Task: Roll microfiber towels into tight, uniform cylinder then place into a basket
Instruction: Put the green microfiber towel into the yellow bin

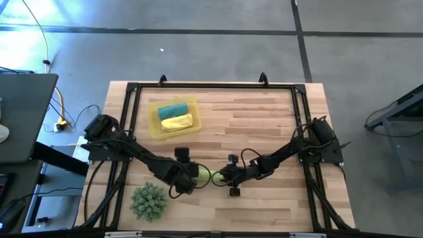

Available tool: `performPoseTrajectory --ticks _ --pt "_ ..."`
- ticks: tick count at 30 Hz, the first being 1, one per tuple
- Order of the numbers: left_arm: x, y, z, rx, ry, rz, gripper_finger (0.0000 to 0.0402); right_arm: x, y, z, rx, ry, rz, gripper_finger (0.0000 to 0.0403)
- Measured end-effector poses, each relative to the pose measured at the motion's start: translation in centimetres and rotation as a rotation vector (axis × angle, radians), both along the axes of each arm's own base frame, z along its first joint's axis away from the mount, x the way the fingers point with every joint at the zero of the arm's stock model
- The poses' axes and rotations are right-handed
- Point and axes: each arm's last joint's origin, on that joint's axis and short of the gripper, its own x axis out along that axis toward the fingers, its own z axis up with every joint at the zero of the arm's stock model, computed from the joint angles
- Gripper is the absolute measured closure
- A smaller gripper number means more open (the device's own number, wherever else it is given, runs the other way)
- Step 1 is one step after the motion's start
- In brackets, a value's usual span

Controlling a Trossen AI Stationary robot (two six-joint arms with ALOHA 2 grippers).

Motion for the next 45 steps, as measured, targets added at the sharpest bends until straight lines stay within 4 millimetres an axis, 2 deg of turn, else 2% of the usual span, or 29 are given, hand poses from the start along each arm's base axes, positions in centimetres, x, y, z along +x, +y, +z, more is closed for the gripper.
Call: performPoseTrajectory --ticks 8,11,15,19,26,30,36,40,45 --pt "2.2 -2.3 2.6 -0.101 -0.155 -0.182 0.0245 0.0 0.0 0.0 0.003 0.0 -0.003 0.0281" --pt "3.3 -3.0 2.8 -0.136 -0.246 -0.251 0.0245 0.0 0.0 0.0 0.003 0.0 -0.003 0.0281" --pt "4.9 -2.7 1.3 -0.096 -0.277 -0.284 0.0245 0.0 0.0 0.0 0.003 0.0 -0.003 0.0281" --pt "6.1 -1.2 -0.8 -0.081 -0.257 -0.218 0.0245 0.0 0.0 0.0 0.011 0.0 -0.012 0.0281" --pt "7.2 0.4 -4.8 -0.149 -0.147 -0.152 0.0245 0.0 0.0 0.0 0.02 0.0 -0.021 0.0281" --pt "7.5 0.9 -6.3 -0.147 -0.107 -0.136 0.0245 0.0 0.0 0.0 0.02 0.0 -0.021 0.0281" --pt "7.5 1.0 -7.1 -0.263 -0.071 -0.096 0.0245 0.0 0.0 0.0 0.019 0.0 -0.02 0.0281" --pt "7.5 1.1 -7.1 -0.246 -0.097 -0.018 0.0245 0.0 0.0 0.0 0.02 -0.004 -0.019 0.0281" --pt "7.4 0.9 -6.8 -0.256 -0.106 -0.033 0.0245 0.1 0.1 0.1 0.013 -0.021 0.004 0.0281"
